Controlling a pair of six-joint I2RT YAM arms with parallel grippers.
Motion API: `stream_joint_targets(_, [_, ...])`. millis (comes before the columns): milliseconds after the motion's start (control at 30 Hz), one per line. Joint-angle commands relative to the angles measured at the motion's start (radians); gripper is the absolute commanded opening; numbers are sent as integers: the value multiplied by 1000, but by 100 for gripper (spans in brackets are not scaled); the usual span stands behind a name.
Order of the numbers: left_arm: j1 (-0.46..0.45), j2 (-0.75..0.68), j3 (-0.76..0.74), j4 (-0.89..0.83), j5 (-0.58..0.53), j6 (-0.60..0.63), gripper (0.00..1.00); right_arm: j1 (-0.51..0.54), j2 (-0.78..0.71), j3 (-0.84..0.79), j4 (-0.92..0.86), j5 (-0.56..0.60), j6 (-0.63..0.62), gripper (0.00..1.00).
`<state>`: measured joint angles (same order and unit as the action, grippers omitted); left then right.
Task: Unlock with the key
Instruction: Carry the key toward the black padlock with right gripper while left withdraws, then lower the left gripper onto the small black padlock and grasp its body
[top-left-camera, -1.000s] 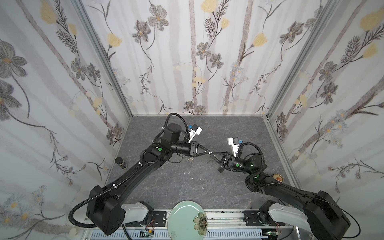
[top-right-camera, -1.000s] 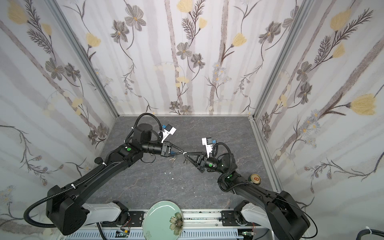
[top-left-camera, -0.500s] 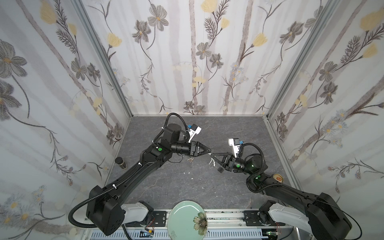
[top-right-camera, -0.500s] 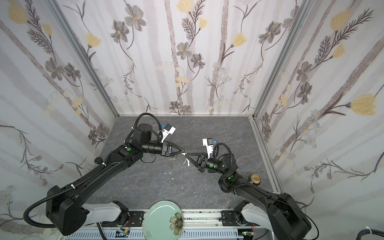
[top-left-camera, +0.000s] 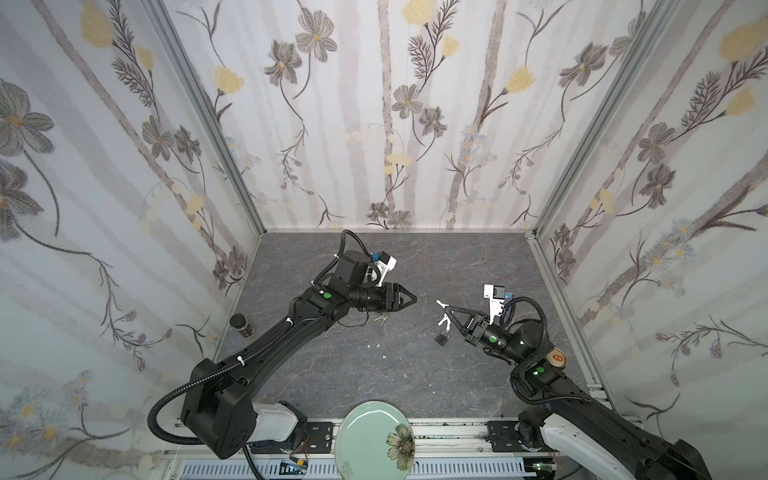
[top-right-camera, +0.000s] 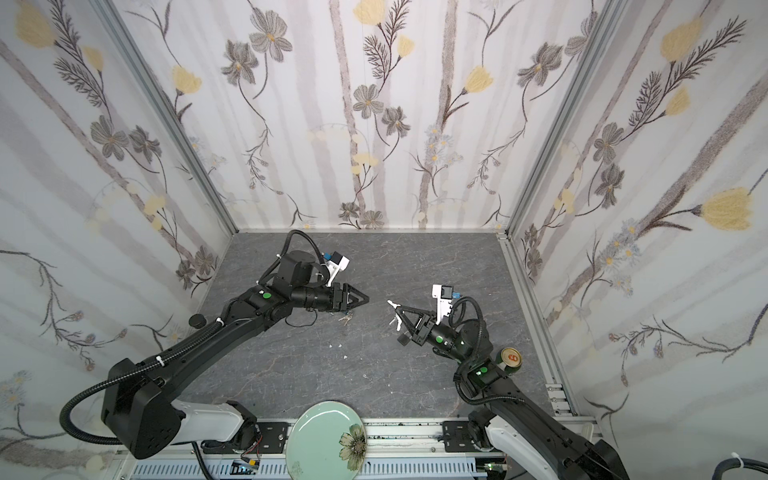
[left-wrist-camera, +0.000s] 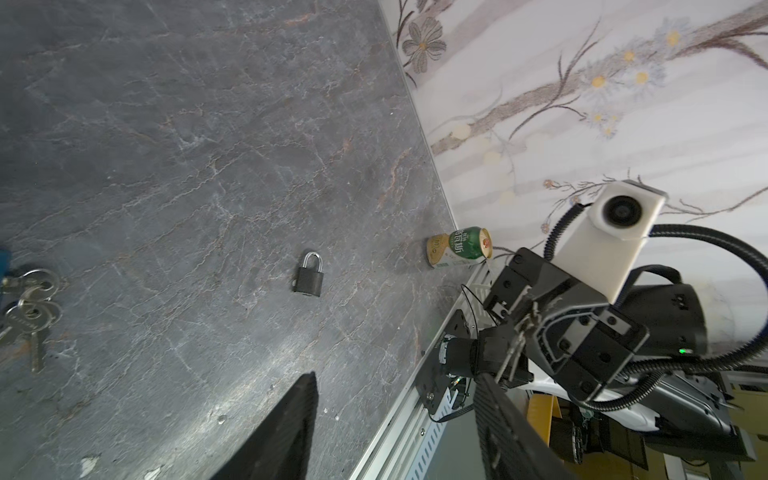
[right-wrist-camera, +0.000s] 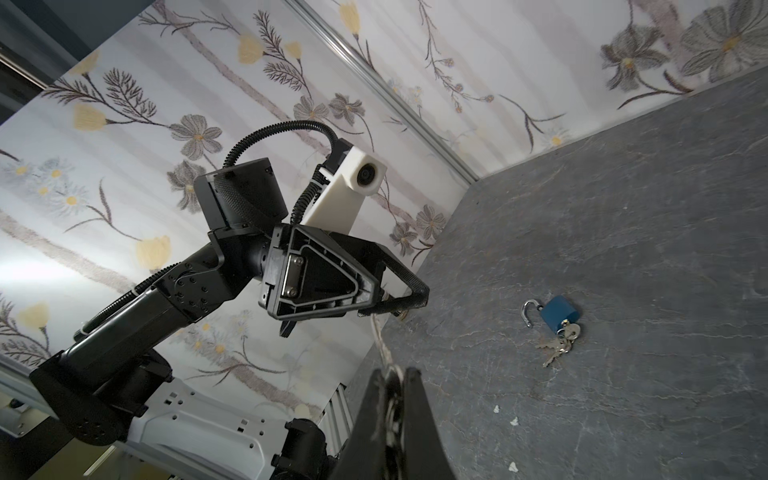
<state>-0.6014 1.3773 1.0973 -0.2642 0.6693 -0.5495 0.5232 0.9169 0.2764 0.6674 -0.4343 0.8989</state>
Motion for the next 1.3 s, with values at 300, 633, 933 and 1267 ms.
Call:
stream_joint_targets(300, [-119,257,172,-165,-141,58,63,-76,-270,-85,-369,227,-31,0])
stream_joint_targets(633, [-221,452,348,-312,-230,125,59,-117,-350,-62,-674,308,-53,0])
stream_joint_targets(933, [-312,624,518,-436,-342,194,52,-120,-357,-27,-810,394,-82,0])
stream_joint_targets(1267, [-383,832,739,-610,-509,256,54,-124,-386,-32,-828,423,-69,0])
